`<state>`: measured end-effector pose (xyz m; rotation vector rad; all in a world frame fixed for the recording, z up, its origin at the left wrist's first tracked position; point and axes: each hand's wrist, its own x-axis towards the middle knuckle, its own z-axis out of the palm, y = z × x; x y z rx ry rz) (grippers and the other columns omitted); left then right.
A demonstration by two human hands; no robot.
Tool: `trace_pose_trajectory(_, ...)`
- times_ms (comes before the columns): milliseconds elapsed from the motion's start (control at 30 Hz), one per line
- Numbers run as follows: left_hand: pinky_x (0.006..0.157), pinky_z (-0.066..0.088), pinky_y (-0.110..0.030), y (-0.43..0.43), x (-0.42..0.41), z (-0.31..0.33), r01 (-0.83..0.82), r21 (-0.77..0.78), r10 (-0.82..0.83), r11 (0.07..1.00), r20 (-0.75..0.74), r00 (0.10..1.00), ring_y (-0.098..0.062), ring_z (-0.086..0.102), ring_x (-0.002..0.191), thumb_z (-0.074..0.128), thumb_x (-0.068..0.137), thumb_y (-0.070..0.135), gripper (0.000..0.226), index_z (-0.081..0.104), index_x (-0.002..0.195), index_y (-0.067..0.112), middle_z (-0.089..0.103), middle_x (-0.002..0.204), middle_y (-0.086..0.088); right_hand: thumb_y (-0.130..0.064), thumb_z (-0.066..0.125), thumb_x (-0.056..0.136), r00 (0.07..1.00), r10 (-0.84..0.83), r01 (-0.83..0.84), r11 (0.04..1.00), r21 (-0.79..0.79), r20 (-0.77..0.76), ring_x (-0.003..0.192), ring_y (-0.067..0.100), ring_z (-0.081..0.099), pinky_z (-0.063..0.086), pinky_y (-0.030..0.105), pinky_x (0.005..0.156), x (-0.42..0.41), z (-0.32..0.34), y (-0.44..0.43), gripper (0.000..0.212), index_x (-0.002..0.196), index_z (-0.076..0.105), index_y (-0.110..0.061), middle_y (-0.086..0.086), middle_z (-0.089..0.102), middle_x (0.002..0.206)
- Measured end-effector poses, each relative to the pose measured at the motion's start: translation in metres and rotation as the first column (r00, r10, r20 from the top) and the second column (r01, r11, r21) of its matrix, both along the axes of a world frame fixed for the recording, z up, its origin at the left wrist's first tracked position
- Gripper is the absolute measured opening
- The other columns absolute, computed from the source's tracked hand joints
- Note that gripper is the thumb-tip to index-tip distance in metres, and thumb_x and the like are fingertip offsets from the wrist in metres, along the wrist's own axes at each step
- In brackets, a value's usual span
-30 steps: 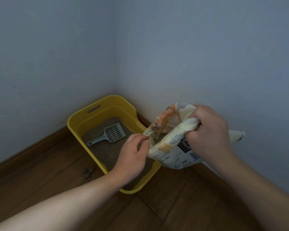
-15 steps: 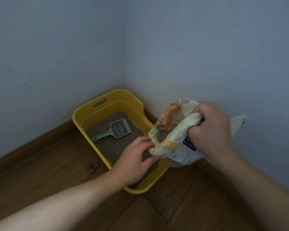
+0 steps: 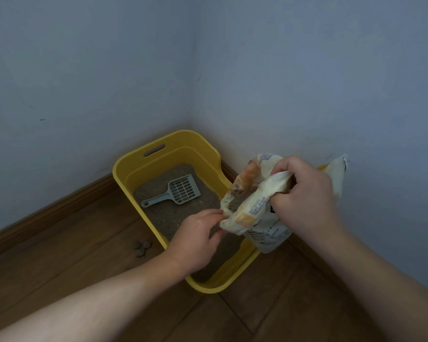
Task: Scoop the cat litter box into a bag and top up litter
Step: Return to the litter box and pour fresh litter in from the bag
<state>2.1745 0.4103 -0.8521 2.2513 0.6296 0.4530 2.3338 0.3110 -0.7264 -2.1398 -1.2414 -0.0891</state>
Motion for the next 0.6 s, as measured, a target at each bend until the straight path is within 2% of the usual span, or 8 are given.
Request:
trace_pose_trajectory(200,0.104,0.046,-0.025,0.0055,-0.0007,-0.0040,0.019,-0.014,-0.019,1.000,-0.021,1.000,0.002,0.052,0.119,0.064,0.093,0.023,0.033,0.065,0.125,0.029,0.062,0.128,0.014,0.005,0.068,0.061,0.999,0.015,-0.015,1.000,-0.012,-0.033,0.059,-0.003,0.046,0.025,0.015,0.051,-0.0041,-0.0046,0.0058,0.036,0.079,0.056,-0.024,-0.018,0.048,0.065)
trace_pose_trajectory(333,0.098,0.048,-0.022,0.0067,0.0005,-0.0028,0.029,-0.032,-0.029,0.999,-0.027,0.999,0.002,0.056,0.111,0.063,0.093,0.021,0.029,0.067,0.121,0.028,0.065,0.120,0.014,0.004,0.069,0.062,0.999,-0.009,0.008,0.999,-0.032,-0.051,0.060,-0.003,0.047,0.026,0.015,0.051,-0.0055,-0.0054,0.0086,0.036,0.079,0.056,-0.024,-0.018,0.049,0.066)
trace_pose_trajectory(600,0.097,0.039,-0.013,0.0066,0.0022,-0.0009,0.028,-0.037,-0.030,0.999,-0.039,0.999,-0.001,0.054,0.115,0.062,0.093,0.018,0.031,0.066,0.123,0.026,0.064,0.122,0.011,0.004,0.071,0.061,0.998,-0.034,0.031,0.998,-0.054,-0.061,0.058,-0.003,0.046,0.026,0.011,0.048,-0.0048,-0.0067,0.0078,0.033,0.080,0.060,-0.021,-0.018,0.049,0.065)
